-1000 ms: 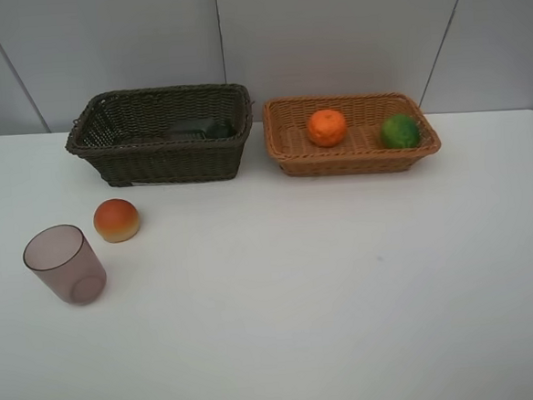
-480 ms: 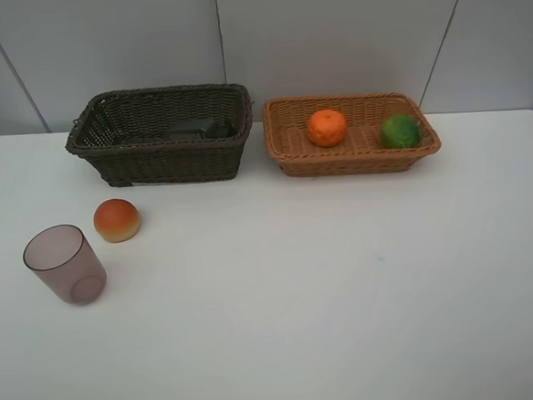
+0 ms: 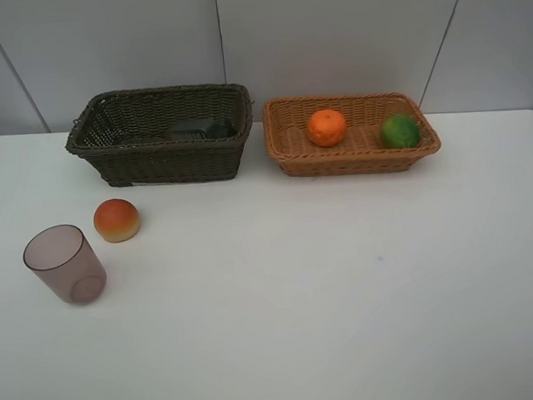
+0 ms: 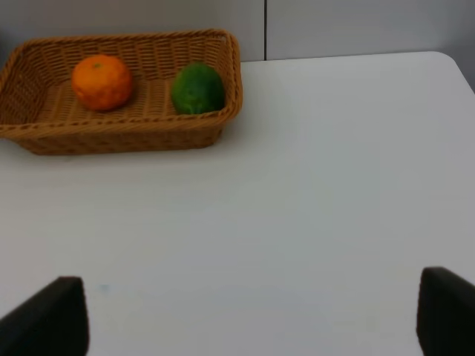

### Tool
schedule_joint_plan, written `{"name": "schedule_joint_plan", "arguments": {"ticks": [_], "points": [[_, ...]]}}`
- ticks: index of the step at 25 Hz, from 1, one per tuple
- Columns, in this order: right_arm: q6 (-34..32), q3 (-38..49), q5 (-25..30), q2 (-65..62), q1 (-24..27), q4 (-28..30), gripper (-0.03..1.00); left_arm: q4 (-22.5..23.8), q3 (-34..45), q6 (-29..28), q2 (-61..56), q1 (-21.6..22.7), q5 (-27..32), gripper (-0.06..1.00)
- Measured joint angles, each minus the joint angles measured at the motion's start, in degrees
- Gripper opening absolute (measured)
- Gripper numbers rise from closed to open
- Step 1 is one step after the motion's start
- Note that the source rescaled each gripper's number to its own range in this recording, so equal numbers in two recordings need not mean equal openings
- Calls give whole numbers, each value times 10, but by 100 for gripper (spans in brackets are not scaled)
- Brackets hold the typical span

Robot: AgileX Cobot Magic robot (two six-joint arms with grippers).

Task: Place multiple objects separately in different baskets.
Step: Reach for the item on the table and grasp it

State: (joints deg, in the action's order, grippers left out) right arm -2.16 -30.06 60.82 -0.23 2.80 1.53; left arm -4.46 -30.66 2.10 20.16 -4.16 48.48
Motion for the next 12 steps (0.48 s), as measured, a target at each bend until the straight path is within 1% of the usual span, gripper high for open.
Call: {"name": "schedule_joint_plan", "arguments": {"ticks": [4, 8, 12], "points": [[0, 0, 0, 0, 0, 0, 92, -2, -18, 2, 120, 0, -38, 100], [0, 0, 0, 0, 0, 0, 92, -6, -58, 13, 244, -3, -44, 100], [0, 0, 0, 0, 0, 0, 92, 1, -99, 15, 365, -50, -38, 100]]}}
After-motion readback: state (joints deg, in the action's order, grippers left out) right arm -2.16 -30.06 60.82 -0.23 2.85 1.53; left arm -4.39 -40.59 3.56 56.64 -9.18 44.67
